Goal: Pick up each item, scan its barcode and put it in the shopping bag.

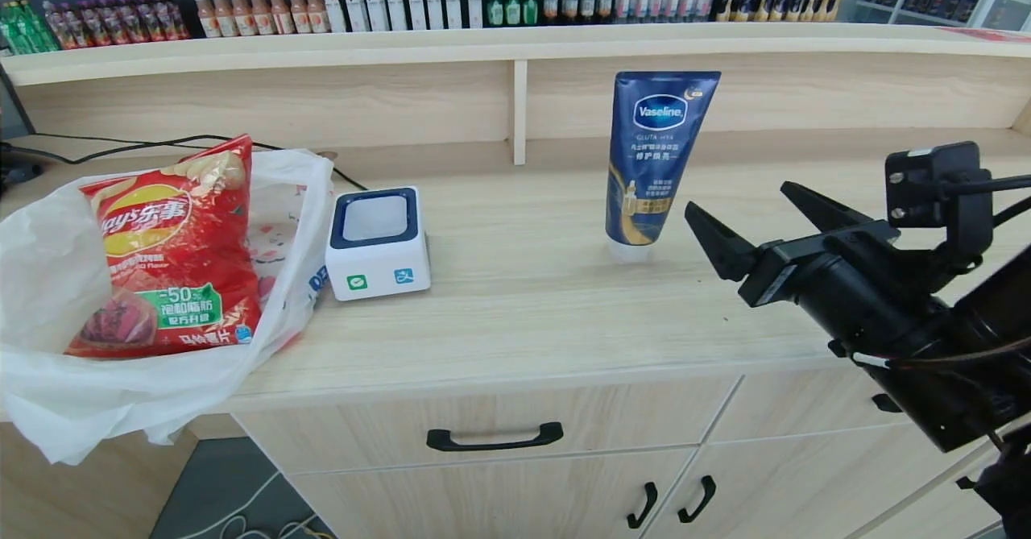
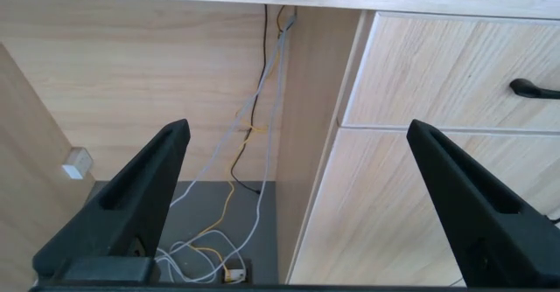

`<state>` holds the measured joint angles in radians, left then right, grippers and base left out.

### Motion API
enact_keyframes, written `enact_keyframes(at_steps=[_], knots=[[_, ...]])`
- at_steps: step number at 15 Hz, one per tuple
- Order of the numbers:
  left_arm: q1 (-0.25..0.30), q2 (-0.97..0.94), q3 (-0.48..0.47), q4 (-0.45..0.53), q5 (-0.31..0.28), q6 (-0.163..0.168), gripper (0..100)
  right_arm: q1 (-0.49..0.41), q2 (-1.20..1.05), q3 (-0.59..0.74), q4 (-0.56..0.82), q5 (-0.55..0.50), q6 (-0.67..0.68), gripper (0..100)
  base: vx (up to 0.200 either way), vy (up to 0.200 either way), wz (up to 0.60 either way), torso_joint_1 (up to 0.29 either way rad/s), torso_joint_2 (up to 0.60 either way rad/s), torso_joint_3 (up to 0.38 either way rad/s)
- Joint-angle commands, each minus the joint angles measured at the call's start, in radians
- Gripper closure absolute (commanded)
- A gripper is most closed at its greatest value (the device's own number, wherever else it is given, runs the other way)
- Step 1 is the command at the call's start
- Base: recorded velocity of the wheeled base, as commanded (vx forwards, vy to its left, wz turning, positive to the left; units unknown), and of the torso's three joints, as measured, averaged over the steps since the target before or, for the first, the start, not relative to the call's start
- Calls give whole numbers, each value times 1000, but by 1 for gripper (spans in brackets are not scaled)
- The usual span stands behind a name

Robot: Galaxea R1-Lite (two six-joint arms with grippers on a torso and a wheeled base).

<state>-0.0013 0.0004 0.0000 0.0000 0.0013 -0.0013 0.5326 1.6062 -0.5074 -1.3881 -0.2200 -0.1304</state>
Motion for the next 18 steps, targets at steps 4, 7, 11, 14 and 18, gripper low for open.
enact_keyframes(at_steps=[4,7,11,14,18], knots=[[0,0,0,0,0,0,0,73,64,-212,224,-104,-17,0,0,0,0,0,0,0],[0,0,0,0,0,0,0,87,115,-263,242,-107,-46,0,0,0,0,0,0,0],[1,0,0,0,0,0,0,93,172,-327,242,-117,-44,0,0,0,0,0,0,0],[0,0,0,0,0,0,0,98,210,-388,242,-136,-29,0,0,0,0,0,0,0],[1,0,0,0,0,0,0,98,236,-407,242,-147,-28,0,0,0,0,0,0,0]])
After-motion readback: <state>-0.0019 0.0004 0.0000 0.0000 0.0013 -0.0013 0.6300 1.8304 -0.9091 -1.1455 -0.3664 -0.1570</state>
